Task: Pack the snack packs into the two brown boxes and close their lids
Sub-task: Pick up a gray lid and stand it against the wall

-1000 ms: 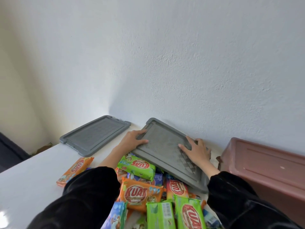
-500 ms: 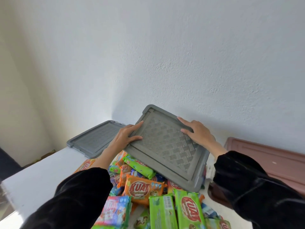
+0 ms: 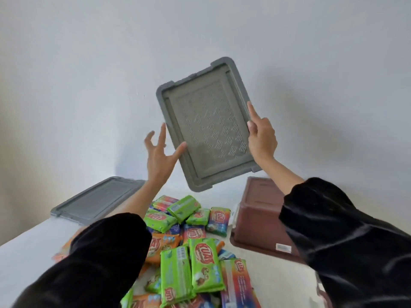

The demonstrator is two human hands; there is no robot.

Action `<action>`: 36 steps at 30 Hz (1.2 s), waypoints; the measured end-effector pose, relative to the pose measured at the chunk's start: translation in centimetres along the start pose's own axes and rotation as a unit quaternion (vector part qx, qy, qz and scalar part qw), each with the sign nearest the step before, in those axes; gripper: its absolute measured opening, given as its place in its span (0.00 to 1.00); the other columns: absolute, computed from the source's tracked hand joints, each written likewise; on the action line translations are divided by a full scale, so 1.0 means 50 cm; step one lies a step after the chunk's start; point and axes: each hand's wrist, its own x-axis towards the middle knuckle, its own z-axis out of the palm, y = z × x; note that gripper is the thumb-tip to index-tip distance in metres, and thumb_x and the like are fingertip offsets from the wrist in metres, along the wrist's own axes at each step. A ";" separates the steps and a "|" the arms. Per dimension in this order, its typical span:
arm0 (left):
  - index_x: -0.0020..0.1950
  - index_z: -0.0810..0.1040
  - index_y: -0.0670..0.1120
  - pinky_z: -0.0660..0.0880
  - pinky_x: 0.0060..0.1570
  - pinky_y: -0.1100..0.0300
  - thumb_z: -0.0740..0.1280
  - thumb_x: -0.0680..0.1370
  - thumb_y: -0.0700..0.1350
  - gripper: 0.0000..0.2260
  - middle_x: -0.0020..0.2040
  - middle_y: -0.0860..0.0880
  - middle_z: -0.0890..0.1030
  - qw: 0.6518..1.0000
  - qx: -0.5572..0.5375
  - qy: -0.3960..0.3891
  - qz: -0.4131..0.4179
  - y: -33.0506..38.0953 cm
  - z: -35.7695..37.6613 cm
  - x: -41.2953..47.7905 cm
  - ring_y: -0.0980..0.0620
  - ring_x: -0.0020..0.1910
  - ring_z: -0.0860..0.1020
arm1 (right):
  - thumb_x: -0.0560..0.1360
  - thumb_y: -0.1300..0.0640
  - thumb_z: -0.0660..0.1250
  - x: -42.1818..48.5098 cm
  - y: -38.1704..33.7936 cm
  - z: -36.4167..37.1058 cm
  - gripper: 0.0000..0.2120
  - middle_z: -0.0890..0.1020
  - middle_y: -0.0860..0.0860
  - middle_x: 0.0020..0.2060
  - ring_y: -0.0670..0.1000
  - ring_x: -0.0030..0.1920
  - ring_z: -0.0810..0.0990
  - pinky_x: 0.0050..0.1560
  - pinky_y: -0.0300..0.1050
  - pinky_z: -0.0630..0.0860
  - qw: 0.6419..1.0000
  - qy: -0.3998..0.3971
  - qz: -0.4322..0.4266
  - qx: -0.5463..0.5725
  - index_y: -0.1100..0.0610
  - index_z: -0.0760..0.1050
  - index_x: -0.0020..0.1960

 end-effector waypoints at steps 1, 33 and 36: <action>0.76 0.50 0.59 0.75 0.56 0.51 0.69 0.71 0.59 0.39 0.69 0.46 0.62 0.999 -0.020 -0.044 0.000 0.048 0.029 -0.007 0.48 0.57 0.75 | 0.81 0.59 0.53 0.006 0.012 -0.037 0.23 0.68 0.52 0.43 0.50 0.39 0.69 0.39 0.41 0.64 1.000 0.014 0.001 0.001 0.40 0.59 0.72; 0.75 0.36 0.58 0.72 0.58 0.56 0.79 0.64 0.46 0.58 0.66 0.39 0.54 0.936 0.078 -0.336 0.076 0.524 0.696 -0.377 0.44 0.55 0.70 | 0.63 0.50 0.78 -0.181 0.605 -0.631 0.57 0.64 0.59 0.59 0.56 0.52 0.72 0.51 0.46 0.73 0.958 -0.125 0.182 -0.180 0.41 0.38 0.75; 0.75 0.35 0.55 0.69 0.62 0.54 0.79 0.63 0.46 0.58 0.67 0.37 0.53 0.927 0.103 -0.353 0.079 0.495 0.708 -0.390 0.42 0.61 0.66 | 0.63 0.51 0.78 -0.204 0.629 -0.601 0.58 0.64 0.58 0.58 0.54 0.50 0.71 0.51 0.46 0.73 0.956 -0.140 0.195 -0.170 0.41 0.38 0.75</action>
